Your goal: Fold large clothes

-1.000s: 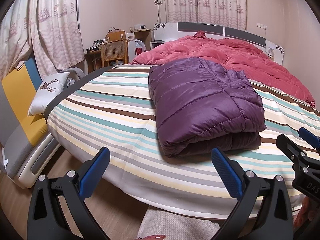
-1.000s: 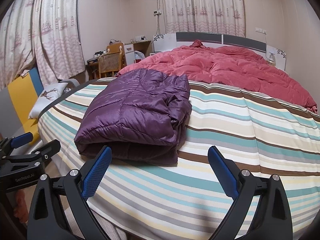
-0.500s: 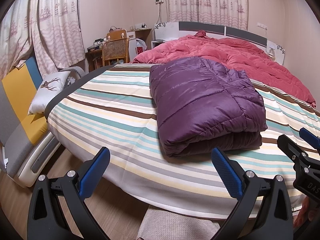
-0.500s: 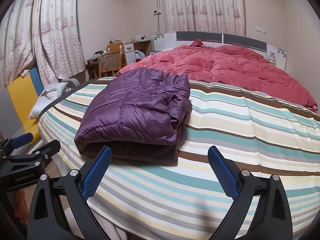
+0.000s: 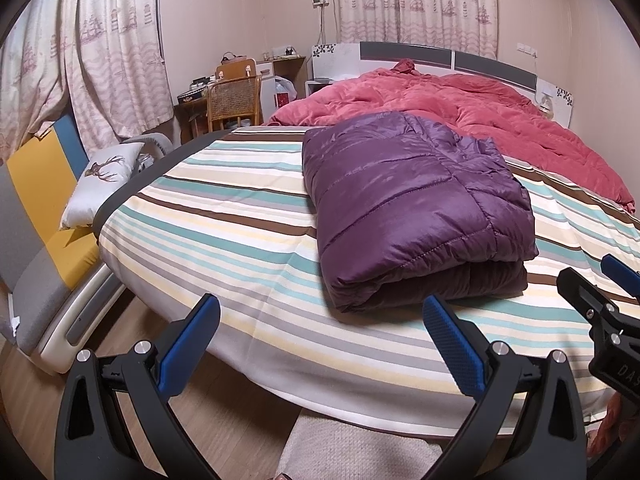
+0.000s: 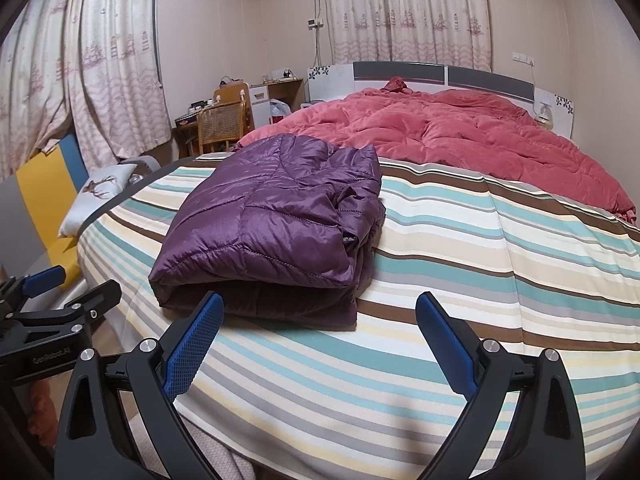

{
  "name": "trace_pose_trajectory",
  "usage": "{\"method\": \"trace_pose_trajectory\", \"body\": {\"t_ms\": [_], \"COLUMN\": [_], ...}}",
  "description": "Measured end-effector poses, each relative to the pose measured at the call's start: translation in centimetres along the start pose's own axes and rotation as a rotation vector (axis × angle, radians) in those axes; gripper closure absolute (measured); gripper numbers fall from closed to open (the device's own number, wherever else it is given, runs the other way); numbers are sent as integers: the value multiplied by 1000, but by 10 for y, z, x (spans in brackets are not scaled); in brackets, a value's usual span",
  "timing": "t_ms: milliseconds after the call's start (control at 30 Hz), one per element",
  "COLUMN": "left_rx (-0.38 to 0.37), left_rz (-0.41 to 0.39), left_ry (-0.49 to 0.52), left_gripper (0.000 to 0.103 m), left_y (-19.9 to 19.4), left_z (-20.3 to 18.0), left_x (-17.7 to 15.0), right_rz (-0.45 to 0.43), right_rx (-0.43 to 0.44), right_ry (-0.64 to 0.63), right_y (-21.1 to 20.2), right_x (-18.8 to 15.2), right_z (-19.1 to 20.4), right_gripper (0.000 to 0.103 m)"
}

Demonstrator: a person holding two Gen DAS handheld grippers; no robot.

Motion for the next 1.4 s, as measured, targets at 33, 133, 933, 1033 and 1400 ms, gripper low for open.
{"method": "trace_pose_trajectory", "body": {"t_ms": [33, 133, 933, 1033, 1400], "left_rx": [7, 8, 90, 91, 48], "left_rz": [-3, -11, 202, 233, 328], "left_ry": [0, 4, -96, -125, -244], "left_gripper": [2, 2, 2, 2, 2], "left_y": [-1, -2, 155, 209, 344], "left_z": [0, -2, 51, 64, 56], "left_x": [0, -1, 59, 85, 134], "right_rz": [-1, 3, 80, 100, 158], "right_rx": [1, 2, -402, -531, -785], "right_ry": [2, 5, 246, 386, 724], "right_y": [0, 1, 16, 8, -9], "right_x": [-1, -1, 18, 18, -13], "right_z": [0, 1, -184, -264, -432], "right_gripper": [7, 7, 3, 3, 3]}}
Point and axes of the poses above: each gripper's, at about its wrist camera, not at the fingertips, and y roughly the way its jaws point, z to its left, x to its top, the point moved 2 cm from there along y, roughly the way its jaws point, and after that the axes turned 12 degrees about x, right-handed, at the moved point
